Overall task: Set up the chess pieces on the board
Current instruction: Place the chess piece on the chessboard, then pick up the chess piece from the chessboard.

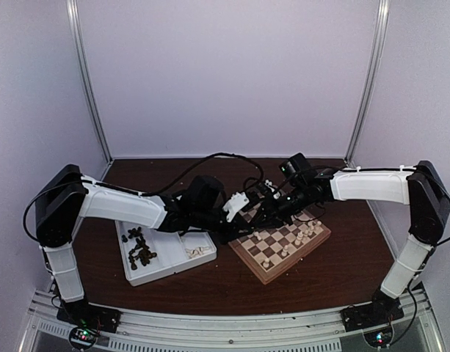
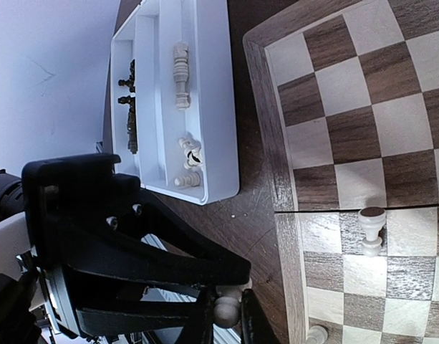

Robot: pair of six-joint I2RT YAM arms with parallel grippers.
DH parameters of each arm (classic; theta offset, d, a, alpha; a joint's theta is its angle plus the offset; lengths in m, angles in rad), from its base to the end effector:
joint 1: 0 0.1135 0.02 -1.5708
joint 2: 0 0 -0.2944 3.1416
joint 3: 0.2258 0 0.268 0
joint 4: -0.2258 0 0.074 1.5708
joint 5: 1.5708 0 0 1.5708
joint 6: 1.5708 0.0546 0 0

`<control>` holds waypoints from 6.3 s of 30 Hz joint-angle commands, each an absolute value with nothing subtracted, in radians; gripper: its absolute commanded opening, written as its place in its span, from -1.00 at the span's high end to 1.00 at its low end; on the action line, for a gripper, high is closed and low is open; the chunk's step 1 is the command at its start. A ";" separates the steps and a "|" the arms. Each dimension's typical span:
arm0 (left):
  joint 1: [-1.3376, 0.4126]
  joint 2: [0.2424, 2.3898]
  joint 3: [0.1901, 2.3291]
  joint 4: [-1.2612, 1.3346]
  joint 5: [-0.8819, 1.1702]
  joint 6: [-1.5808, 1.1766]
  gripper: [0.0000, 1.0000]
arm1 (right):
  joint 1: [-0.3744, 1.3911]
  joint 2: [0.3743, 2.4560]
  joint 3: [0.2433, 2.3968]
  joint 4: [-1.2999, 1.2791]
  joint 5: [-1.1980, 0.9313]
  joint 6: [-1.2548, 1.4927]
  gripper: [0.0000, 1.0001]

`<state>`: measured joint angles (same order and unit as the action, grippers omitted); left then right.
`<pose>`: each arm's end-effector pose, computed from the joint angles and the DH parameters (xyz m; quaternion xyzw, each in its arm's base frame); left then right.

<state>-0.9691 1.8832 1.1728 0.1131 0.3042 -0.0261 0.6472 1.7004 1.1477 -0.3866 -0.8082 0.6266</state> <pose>0.2423 -0.3818 0.1979 0.4600 0.7461 -0.3384 0.3424 0.2776 0.2593 0.2292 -0.1311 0.8727 0.4703 0.0073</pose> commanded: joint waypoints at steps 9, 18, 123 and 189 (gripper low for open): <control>-0.962 1.910 1.209 0.199 0.333 -0.023 0.23 | 0.642 1.701 1.195 -0.455 -0.735 0.570 1.00; -0.961 1.856 1.155 0.205 0.328 -0.034 -0.17 | 0.620 1.670 1.280 -0.677 -0.523 0.425 1.00; -0.906 1.718 1.063 0.092 0.191 -0.138 -0.90 | 0.477 1.808 1.290 -0.897 -0.037 0.208 0.71; -0.836 1.539 0.858 0.185 0.103 -0.222 -0.78 | 0.803 1.828 1.320 -0.620 -0.159 0.198 0.42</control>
